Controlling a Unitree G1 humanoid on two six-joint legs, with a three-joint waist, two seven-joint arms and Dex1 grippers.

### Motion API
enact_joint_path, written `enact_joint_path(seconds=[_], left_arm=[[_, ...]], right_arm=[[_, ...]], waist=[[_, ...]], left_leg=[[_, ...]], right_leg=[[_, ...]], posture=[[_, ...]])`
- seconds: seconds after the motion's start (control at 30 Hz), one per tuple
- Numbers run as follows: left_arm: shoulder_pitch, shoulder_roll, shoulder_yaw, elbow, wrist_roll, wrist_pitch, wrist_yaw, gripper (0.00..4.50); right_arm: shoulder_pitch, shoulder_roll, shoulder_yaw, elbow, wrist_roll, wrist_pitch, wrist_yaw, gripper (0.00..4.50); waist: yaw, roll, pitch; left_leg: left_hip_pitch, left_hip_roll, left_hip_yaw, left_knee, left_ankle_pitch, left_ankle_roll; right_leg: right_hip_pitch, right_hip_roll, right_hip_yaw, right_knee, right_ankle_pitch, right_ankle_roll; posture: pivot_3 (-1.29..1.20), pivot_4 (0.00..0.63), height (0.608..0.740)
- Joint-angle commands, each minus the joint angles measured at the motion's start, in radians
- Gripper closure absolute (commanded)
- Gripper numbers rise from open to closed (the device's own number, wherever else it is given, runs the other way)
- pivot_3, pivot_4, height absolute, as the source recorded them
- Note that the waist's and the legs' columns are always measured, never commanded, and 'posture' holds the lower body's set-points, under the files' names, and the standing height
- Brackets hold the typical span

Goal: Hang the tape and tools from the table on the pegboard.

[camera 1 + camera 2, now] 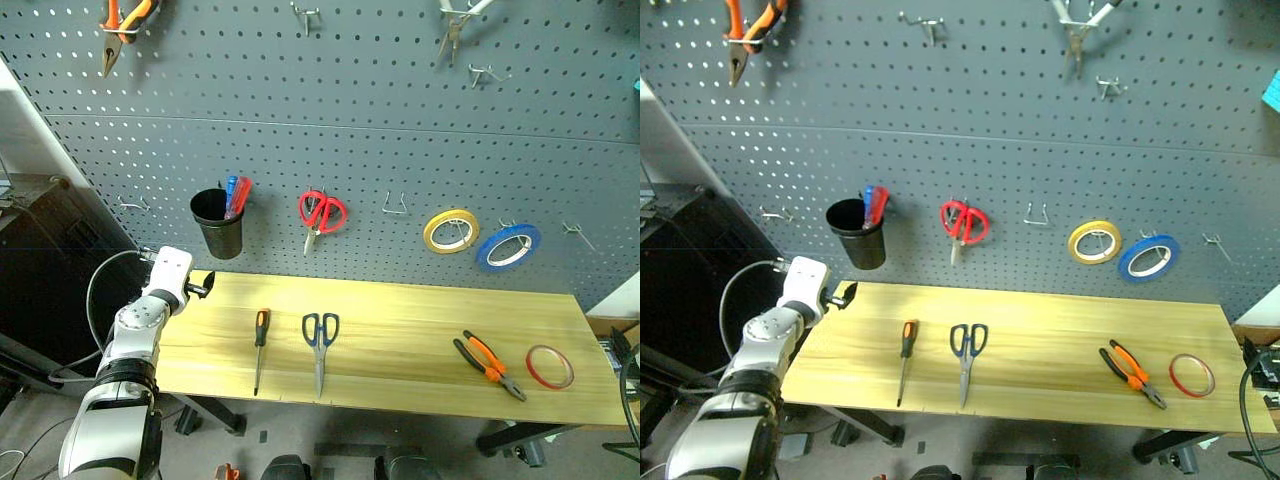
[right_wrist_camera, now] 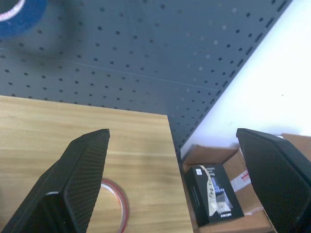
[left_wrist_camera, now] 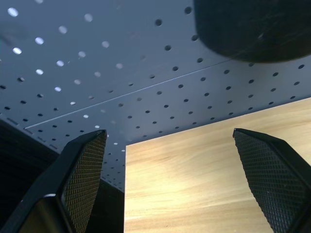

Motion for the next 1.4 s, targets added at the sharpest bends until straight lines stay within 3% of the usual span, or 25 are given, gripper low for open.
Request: enact_joint_path(seconds=[0.03,0.67,0.83,1.4], left_arm=[[-0.027,0.012,0.000,0.004,0.011,-0.036,0.012,0.07],[-0.048,-0.005,-0.010,0.038,0.016,-0.091,-0.008,0.07],[-0.050,-0.008,-0.002,0.041,0.004,-0.091,-0.019,0.07],[-0.042,-0.001,-0.007,0.030,0.011,-0.142,-0.040,0.07]], right_arm=[[-0.009,-0.012,-0.015,-0.023,0.001,-0.029,-0.004,0.00],[0.013,0.022,-0.023,-0.067,0.031,-0.017,-0.003,0.00],[0.015,0.017,-0.018,-0.062,0.018,-0.016,-0.006,0.00],[0.017,0.031,-0.005,-0.074,0.019,-0.017,-0.002,0.00]], waist=[[-0.002,0.000,0.000],[-0.018,0.000,-0.002],[-0.016,-0.005,-0.006],[-0.021,-0.009,-0.011]], left_leg=[[0.000,0.000,0.000,0.000,0.000,0.000],[0.000,0.000,0.002,0.000,0.000,0.000],[0.000,0.004,0.029,-0.002,0.000,0.000],[-0.001,0.002,0.022,-0.002,-0.001,0.000]], right_leg=[[0.000,0.000,0.000,0.000,0.000,0.000],[0.000,0.000,0.000,0.000,0.000,0.000],[-0.017,0.006,0.024,0.008,0.000,0.000],[-0.016,0.006,0.024,0.006,0.001,0.001]], posture=[[0.01,0.078,0.740],[0.00,0.069,0.740],[0.00,0.071,0.740],[0.00,0.073,0.740]])
